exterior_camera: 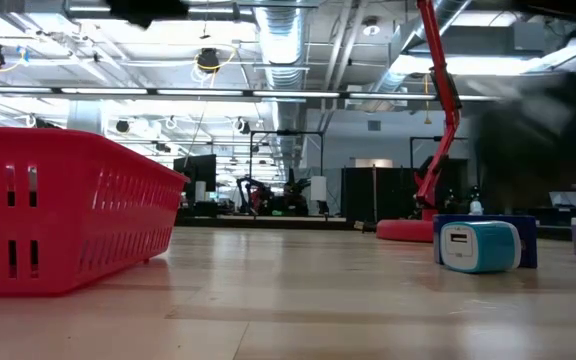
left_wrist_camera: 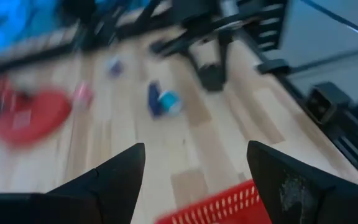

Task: Pick & Place Office items
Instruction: Put the black charger adapter into the red bin

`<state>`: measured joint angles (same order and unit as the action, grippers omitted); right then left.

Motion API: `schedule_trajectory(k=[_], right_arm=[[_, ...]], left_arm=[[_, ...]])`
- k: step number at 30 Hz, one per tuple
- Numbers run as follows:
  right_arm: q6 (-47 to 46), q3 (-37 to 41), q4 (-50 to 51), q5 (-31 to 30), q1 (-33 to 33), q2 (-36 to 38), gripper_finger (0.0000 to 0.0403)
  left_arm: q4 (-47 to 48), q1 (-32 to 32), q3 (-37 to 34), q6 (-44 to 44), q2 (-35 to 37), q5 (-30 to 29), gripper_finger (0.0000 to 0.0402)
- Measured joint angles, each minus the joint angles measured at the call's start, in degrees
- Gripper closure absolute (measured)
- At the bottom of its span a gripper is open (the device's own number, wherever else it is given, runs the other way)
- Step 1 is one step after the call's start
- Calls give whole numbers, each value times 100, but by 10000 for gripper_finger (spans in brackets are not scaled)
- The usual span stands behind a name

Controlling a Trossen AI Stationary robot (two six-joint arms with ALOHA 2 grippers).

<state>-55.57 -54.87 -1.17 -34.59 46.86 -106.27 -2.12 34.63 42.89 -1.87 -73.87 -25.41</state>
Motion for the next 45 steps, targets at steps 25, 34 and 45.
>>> schedule_trajectory(k=[25, 34, 45], right_arm=[[2002, -927, -1904, 4784, -2777, 184, 271], [2270, -1809, -1848, 5556, -3004, -466, 271], [2260, -1963, -1642, 5578, -3179, -481, 271]], left_arm=[[-718, -1018, 2, 2714, -2, 2169, 124], [-754, -1264, 0, 2863, -66, 3424, 124], [-1128, -1255, 4, 2865, -457, 3531, 124]])
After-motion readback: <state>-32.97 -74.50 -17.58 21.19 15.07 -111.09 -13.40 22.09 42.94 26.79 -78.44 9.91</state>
